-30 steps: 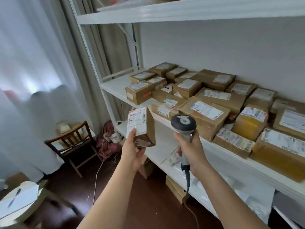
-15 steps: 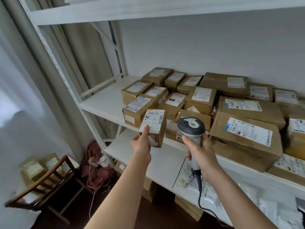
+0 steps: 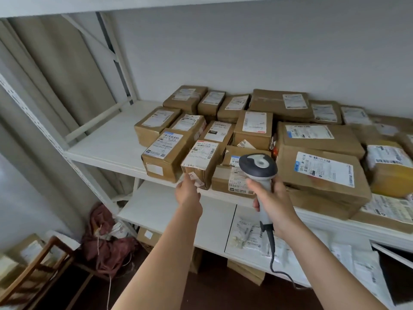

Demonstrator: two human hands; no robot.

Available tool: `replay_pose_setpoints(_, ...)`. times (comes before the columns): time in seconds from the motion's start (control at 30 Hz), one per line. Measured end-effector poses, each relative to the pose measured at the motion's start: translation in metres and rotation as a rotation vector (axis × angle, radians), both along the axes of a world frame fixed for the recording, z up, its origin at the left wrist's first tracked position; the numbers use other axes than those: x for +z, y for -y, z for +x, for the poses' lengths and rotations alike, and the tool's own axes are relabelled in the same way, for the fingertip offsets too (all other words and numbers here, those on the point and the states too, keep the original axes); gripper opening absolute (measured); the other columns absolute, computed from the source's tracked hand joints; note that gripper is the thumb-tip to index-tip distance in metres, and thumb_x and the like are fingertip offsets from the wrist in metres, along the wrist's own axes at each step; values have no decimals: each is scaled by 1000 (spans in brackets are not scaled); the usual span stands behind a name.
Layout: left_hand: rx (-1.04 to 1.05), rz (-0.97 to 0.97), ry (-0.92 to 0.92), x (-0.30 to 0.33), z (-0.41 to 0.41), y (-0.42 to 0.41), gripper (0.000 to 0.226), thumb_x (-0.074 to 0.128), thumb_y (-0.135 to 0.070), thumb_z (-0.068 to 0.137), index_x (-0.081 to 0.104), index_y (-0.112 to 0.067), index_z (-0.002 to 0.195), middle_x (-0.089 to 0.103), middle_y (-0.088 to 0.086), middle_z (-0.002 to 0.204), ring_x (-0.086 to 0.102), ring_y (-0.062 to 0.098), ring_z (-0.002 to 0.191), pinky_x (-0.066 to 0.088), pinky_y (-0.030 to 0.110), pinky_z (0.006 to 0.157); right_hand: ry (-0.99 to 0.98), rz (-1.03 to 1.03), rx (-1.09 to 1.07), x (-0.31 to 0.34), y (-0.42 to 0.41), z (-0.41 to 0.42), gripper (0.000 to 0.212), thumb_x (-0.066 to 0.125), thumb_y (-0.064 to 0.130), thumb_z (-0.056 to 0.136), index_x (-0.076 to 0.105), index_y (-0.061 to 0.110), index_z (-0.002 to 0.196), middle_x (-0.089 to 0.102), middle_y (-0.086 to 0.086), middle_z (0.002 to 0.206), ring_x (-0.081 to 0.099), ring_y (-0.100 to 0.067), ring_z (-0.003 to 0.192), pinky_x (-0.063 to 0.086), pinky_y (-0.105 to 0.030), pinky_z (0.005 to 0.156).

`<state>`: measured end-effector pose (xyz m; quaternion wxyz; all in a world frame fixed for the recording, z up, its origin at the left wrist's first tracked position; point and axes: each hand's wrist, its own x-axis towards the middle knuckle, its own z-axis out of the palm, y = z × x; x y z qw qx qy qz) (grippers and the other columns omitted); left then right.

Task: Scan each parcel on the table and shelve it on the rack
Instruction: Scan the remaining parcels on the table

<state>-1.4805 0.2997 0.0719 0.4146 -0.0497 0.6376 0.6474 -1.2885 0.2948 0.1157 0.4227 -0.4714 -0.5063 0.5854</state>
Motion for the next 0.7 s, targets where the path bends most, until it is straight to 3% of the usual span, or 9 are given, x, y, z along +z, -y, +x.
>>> replay_pose_setpoints(0.07, 74, -9, -18, 1, 4, 3, 34, 52, -36, 98, 61, -11, 120, 65, 3, 106, 58, 20, 94, 50, 32, 87, -1, -12, -7, 2, -1, 3, 30, 70, 24, 90, 57, 29, 116, 64, 0, 83, 52, -11, 51, 46, -22, 49)
replay_pose_setpoints(0.23, 210, 51, -138, 23, 42, 6, 17, 49, -20, 96, 61, -13, 85, 59, 3, 80, 50, 22, 76, 44, 32, 73, -7, 7, -19, 8, 2, 22, 26, 70, 27, 90, 57, 28, 113, 64, 4, 76, 53, -9, 50, 46, -22, 50)
replay_pose_setpoints(0.37, 105, 163, -246, 49, 96, -9, 20, 50, -17, 92, 50, -13, 72, 46, 5, 70, 39, 20, 67, 39, 34, 66, -18, 48, -96, 24, 6, 58, 20, 70, 26, 90, 58, 26, 106, 62, 15, 61, 52, -9, 49, 46, -22, 50)
replay_pose_setpoints(0.53, -100, 304, -364, 67, 204, -39, 25, 51, -14, 92, 44, -12, 67, 39, 0, 62, 33, 15, 59, 36, 29, 63, -7, 74, -299, 43, 19, 150, 26, 71, 28, 89, 57, 35, 110, 63, 10, 71, 54, -7, 52, 48, -23, 53)
replay_pose_setpoints(0.7, -422, 503, -338, 66, 347, -43, 33, 54, -8, 88, 38, -14, 59, 36, -1, 58, 32, 17, 61, 33, 33, 64, 1, 82, -587, 51, 56, 262, 28, 70, 24, 90, 55, 29, 114, 59, 6, 67, 51, -9, 49, 44, -20, 49)
